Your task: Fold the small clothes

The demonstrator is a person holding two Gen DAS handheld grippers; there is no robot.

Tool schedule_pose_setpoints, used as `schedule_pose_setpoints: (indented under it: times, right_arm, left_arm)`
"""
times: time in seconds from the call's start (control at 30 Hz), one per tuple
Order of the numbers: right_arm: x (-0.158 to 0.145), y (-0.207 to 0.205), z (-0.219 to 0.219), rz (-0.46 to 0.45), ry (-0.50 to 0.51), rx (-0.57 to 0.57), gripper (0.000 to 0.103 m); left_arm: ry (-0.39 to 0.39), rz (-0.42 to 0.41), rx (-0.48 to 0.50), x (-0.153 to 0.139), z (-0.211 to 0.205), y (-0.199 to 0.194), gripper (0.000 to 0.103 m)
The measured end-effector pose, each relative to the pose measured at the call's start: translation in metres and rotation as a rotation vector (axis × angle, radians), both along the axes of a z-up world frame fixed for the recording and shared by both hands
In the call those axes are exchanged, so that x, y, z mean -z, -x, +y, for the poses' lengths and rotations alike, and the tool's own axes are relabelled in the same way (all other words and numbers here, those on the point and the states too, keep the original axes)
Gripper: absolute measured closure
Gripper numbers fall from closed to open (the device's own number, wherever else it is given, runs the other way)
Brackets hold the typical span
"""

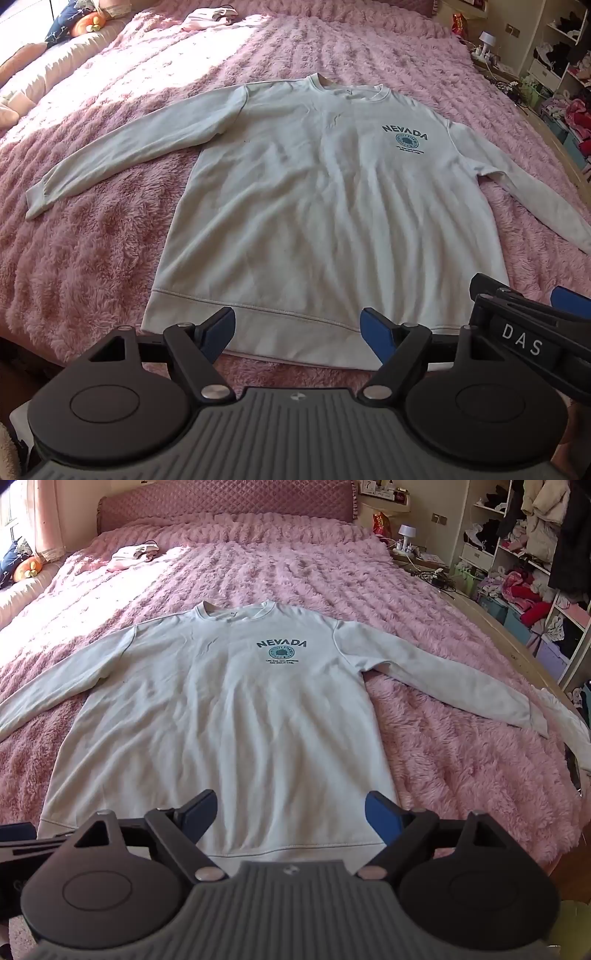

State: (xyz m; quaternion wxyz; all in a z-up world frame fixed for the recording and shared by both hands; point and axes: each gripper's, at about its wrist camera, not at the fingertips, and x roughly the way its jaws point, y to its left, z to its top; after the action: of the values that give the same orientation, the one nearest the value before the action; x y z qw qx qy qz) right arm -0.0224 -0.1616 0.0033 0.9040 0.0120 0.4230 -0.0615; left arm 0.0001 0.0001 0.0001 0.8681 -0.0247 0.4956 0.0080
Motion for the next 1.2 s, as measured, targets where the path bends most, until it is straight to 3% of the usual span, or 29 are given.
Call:
schedule_pose_setpoints:
  times: [0.27, 0.3, 0.37, 1.2]
  right_arm:
    - [-0.001, 0.001, 0.000, -0.002, 0.001, 0.003, 0.020]
    - [-0.001, 0.001, 0.000, -0.001, 0.000, 0.004, 0.020]
    - [0.000, 0.001, 0.000, 0.000, 0.002, 0.005, 0.020]
    - [0.000, 0.002, -0.003, 0.003, 0.007, 0.010, 0.020]
  left_arm:
    - [-0.031, -0.006, 0.005, 0.000, -0.012, 0.002, 0.013]
    - [0.011, 0.008, -0.007, 0.001, -0.005, 0.001, 0.013]
    - [0.017, 0.007, -0.002, 0.001, -0.001, 0.000, 0.013]
    - [0.036, 0.016, -0.004, 0.006, -0.003, 0.003, 0.013]
